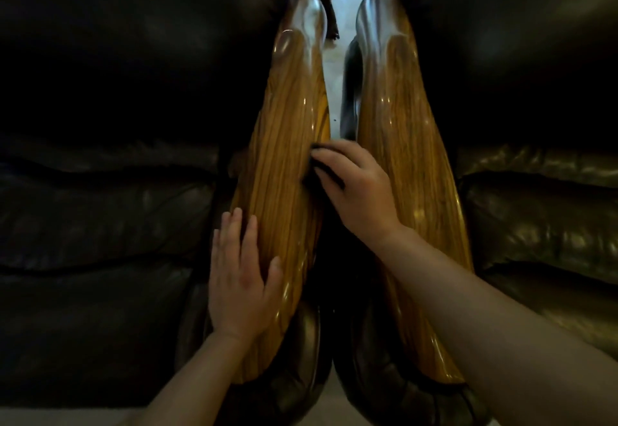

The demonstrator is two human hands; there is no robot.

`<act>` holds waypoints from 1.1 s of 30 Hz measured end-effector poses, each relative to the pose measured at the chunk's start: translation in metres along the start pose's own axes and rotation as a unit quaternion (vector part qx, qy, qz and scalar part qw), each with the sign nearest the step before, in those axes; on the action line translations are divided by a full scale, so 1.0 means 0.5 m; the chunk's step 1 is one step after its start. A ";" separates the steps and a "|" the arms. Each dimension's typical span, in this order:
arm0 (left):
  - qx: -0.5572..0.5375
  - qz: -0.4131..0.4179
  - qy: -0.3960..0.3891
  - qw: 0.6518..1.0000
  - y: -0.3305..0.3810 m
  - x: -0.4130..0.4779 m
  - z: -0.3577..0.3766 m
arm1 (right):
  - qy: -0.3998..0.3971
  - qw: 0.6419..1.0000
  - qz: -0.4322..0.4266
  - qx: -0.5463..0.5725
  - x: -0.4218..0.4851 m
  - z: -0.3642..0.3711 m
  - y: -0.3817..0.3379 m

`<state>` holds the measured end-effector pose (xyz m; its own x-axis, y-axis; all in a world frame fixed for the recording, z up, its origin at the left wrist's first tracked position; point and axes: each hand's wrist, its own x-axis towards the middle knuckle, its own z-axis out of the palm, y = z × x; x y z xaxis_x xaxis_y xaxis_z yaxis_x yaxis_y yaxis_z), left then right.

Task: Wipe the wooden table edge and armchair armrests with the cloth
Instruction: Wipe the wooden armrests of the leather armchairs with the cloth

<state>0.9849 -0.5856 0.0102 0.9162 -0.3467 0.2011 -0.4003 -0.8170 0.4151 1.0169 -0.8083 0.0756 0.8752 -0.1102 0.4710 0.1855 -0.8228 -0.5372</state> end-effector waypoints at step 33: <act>-0.245 -0.069 -0.004 0.967 -0.022 -0.022 -0.062 | -0.188 0.960 -0.082 -0.189 -0.096 0.162 -0.162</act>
<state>0.9788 -0.5584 0.0309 0.9607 -0.2559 0.1078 -0.2344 -0.5394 0.8087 0.9959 -0.6911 0.0396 0.9609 0.1884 0.2028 0.2209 -0.9635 -0.1511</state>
